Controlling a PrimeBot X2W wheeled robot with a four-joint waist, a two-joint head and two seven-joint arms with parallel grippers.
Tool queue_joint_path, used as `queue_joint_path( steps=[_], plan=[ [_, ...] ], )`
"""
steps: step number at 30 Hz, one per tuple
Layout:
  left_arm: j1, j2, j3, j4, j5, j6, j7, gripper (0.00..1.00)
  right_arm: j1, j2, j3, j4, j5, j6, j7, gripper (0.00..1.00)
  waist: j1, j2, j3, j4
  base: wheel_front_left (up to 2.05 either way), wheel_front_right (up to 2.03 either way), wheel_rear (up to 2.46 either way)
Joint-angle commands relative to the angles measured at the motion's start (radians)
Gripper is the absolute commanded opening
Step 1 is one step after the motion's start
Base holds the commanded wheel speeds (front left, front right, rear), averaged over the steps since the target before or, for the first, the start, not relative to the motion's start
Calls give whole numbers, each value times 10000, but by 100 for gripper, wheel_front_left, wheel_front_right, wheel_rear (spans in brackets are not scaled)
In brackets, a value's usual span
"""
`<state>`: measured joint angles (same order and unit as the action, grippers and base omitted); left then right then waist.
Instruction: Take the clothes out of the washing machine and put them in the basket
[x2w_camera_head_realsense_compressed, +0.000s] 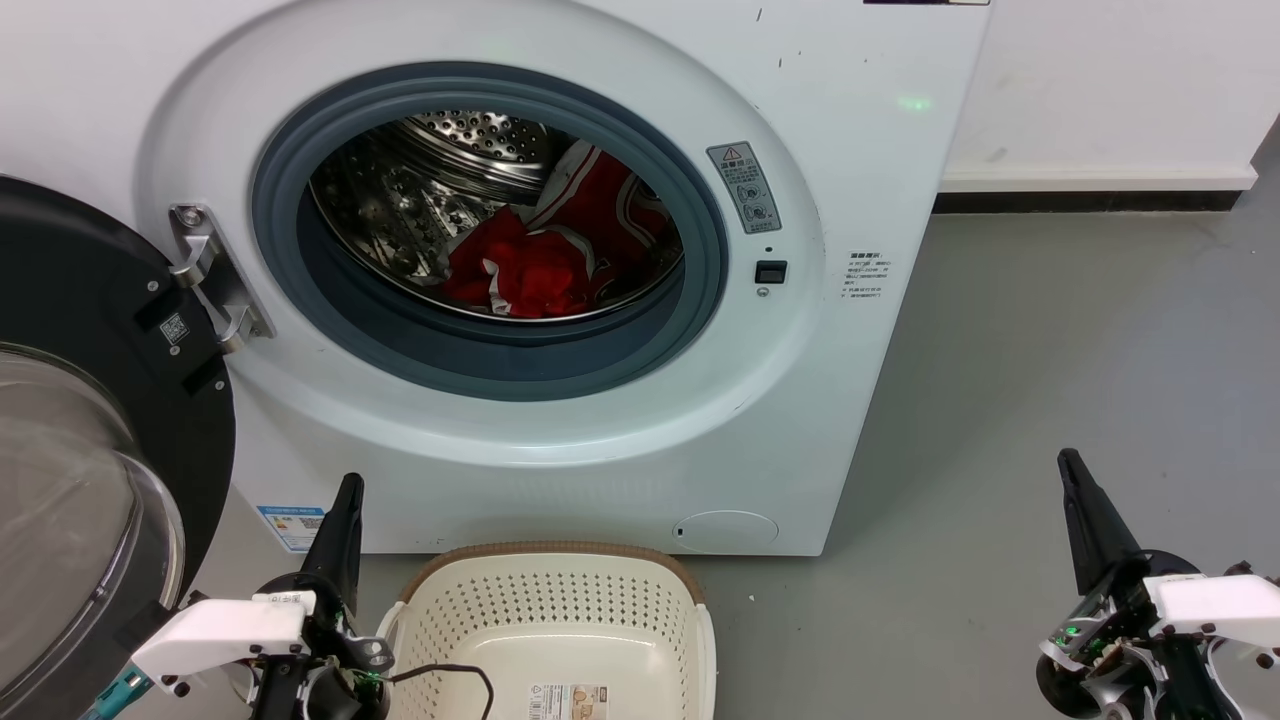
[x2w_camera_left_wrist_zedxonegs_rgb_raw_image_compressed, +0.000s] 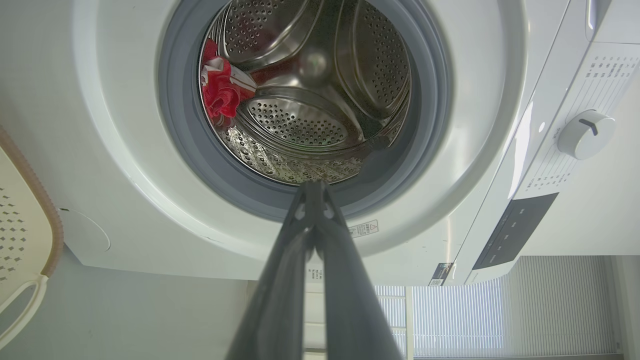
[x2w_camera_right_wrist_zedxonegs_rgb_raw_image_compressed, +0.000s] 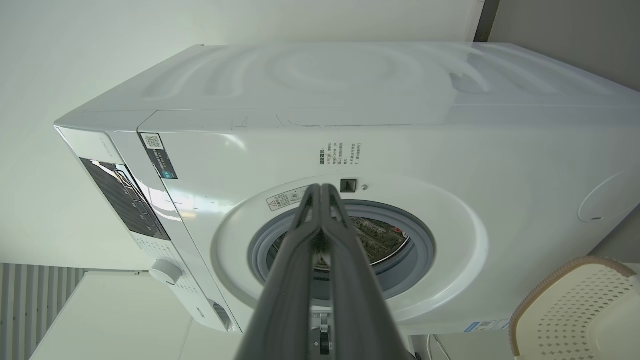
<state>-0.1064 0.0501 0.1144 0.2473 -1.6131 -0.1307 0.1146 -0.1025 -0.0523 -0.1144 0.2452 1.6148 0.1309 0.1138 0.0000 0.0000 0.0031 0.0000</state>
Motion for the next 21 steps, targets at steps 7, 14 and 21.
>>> queue_joint_path(
  steps=[7,14,21],
  plan=[
    [18,-2,-9,46,1,0,-5,100,22,0,3,42,1,0,-4,100,0,0,0,0,0,0,0],
    [-16,-1,-337,-163,203,0,-372,100,117,-2,198,-133,-227,0,-371,100,0,0,12,-16,0,0,0],
    [-72,0,-478,-501,1058,0,-712,100,198,-5,203,-338,-1300,0,-708,100,0,0,21,-30,0,0,0]
  ],
)
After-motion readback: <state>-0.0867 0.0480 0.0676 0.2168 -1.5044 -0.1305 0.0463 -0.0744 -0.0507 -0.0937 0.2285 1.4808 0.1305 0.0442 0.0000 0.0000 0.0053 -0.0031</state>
